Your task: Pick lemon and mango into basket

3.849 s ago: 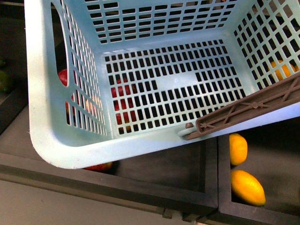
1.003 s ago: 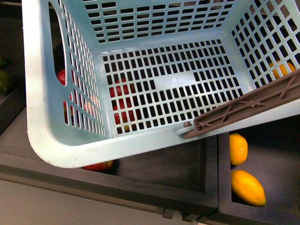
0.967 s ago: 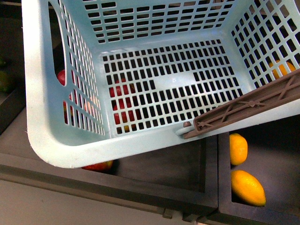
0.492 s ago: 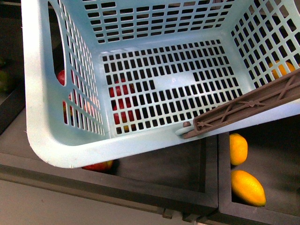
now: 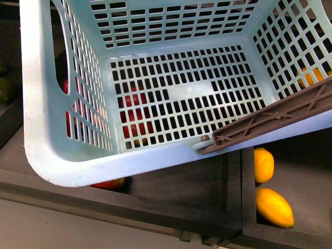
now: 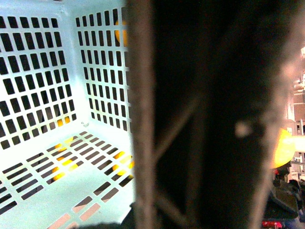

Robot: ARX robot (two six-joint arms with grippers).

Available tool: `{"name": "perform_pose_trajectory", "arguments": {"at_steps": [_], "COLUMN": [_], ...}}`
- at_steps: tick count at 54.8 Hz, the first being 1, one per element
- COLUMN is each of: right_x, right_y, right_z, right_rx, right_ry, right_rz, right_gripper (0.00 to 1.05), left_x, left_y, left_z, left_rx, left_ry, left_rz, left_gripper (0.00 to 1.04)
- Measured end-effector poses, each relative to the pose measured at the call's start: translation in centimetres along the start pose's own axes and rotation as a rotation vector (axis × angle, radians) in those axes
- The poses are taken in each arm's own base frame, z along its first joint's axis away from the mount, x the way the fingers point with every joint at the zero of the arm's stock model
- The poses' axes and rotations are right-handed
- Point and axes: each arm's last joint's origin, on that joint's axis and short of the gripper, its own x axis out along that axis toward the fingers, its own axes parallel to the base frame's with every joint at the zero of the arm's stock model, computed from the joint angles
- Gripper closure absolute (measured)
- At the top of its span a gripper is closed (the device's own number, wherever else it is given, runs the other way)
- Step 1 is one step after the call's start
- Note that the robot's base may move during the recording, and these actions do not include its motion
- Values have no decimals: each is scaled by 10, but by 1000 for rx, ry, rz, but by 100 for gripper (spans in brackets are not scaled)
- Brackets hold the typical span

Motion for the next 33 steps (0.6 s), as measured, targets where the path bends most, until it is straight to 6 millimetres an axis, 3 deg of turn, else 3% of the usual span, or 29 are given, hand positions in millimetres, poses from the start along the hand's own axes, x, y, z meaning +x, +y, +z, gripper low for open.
{"name": "perform_pose_trajectory", "arguments": {"at_steps": [9, 26, 33], "right_x": [22, 53, 59], "right_y": [38, 82, 91], "right_z": [-10, -24, -27], "right_rx": [25, 2, 5], "right_ry": [4, 30, 39], "right_rz": [83, 176, 199], "right_gripper": [51, 51, 51], "left_x": [0, 0, 0], "left_y": [0, 0, 0], "left_z": [0, 0, 0], "left_rx": [0, 0, 0], "left_ry": [1, 1, -1], "left_rz": [0, 0, 1], "left_gripper": [101, 101, 101]}}
